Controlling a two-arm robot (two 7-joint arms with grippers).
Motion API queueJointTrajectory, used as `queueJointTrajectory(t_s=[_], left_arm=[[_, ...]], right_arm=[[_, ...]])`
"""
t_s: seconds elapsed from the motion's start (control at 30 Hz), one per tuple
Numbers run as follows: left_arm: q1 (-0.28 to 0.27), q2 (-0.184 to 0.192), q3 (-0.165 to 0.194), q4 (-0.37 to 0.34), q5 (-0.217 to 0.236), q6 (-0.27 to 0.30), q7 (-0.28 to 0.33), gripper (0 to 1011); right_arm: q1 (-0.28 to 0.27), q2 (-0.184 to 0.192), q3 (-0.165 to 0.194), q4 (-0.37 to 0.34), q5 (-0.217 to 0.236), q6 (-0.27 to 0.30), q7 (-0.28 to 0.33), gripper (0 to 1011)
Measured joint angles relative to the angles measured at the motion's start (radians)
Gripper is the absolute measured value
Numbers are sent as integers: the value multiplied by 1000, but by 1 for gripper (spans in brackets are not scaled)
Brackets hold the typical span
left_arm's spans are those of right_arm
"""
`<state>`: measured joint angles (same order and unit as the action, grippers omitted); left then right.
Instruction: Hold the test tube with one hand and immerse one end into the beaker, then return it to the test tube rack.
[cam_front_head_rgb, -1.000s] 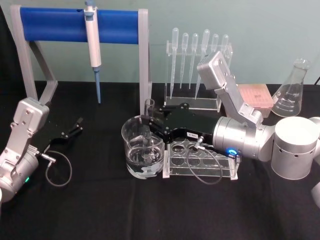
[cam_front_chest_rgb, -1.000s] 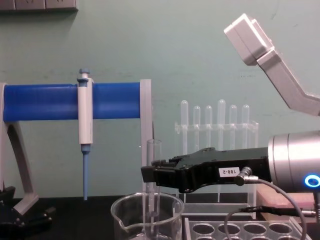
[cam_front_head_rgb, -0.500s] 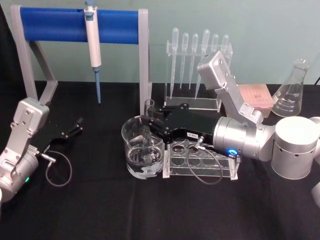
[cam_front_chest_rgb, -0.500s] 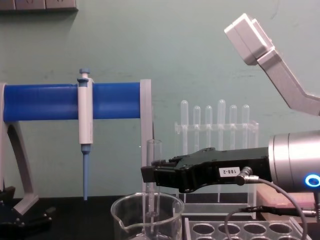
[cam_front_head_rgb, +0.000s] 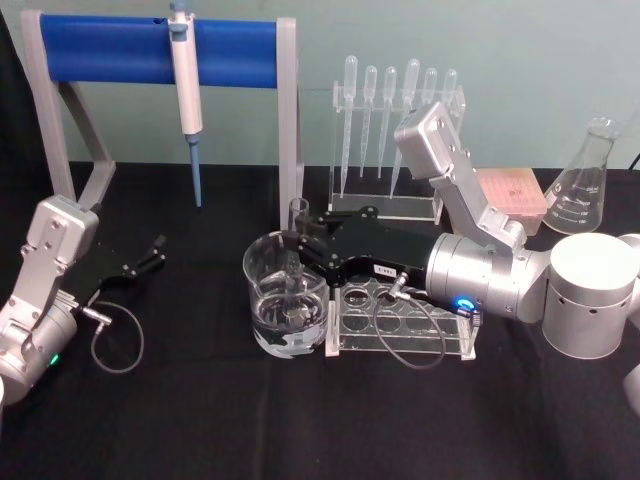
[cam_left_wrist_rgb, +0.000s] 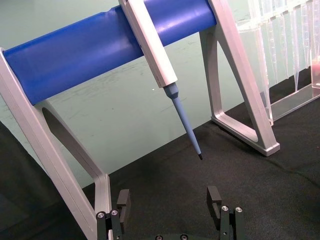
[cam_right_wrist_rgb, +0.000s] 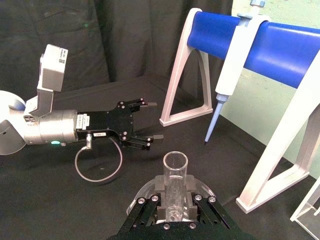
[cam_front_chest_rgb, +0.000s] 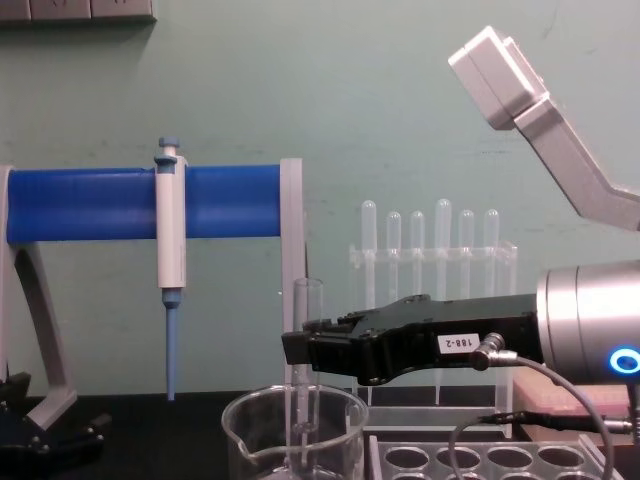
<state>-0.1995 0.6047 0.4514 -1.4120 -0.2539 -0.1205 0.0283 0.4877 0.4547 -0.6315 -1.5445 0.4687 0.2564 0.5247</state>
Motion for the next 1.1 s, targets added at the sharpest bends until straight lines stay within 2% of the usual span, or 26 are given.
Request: queueJointTrajectory(t_s=[1.1], left_arm=[[0,0,0,0,0,0,0,1000]], right_arm=[[0,0,0,0,0,0,-1,222]])
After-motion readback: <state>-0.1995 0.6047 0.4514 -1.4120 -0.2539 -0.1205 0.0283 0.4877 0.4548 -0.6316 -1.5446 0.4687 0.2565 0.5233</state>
